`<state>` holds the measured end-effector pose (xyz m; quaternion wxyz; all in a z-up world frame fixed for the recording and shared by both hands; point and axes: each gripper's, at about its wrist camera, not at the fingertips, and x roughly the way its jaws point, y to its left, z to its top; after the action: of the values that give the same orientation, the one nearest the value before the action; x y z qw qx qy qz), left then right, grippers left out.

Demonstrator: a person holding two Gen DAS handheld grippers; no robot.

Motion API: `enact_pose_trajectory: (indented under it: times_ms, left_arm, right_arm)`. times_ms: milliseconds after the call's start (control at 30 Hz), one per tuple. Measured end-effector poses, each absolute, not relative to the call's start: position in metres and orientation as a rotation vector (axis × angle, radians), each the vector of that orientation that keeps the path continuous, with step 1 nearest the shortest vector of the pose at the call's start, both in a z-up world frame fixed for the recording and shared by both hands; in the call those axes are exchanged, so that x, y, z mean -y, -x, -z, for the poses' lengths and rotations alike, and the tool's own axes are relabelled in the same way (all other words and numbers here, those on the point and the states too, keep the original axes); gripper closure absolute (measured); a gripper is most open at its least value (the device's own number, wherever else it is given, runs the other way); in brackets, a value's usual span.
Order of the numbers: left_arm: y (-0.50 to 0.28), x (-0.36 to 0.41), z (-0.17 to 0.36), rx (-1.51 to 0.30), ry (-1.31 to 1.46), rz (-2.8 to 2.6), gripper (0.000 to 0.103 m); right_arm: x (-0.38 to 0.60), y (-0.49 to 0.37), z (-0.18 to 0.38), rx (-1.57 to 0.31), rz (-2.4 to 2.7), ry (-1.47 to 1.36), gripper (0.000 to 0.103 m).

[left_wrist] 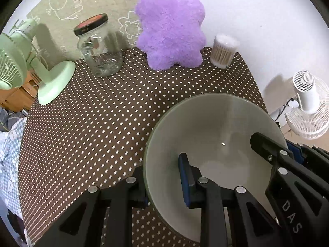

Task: Organize plates and bowls
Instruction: 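Lift the grey bowl and carry it toward the plate stack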

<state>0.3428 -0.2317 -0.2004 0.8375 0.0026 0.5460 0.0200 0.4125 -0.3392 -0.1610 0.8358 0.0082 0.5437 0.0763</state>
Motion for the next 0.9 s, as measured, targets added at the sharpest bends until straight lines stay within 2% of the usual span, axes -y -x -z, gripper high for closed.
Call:
enact_pose_trajectory:
  times_ms: [400,900]
  left_arm:
    - [-0.271,0.203,0.151,-1.129,-0.016,0.002,0.081]
    - [-0.187,0.117,0.134,-1.123,-0.009,-0.006,0.081]
  right_arm:
    - [0.318,-0.344,0.116,-1.115,-0.136,-0.019,0.085]
    - [0.238,-0.248,0.087,-1.096,-0.154,0.009,0.085]
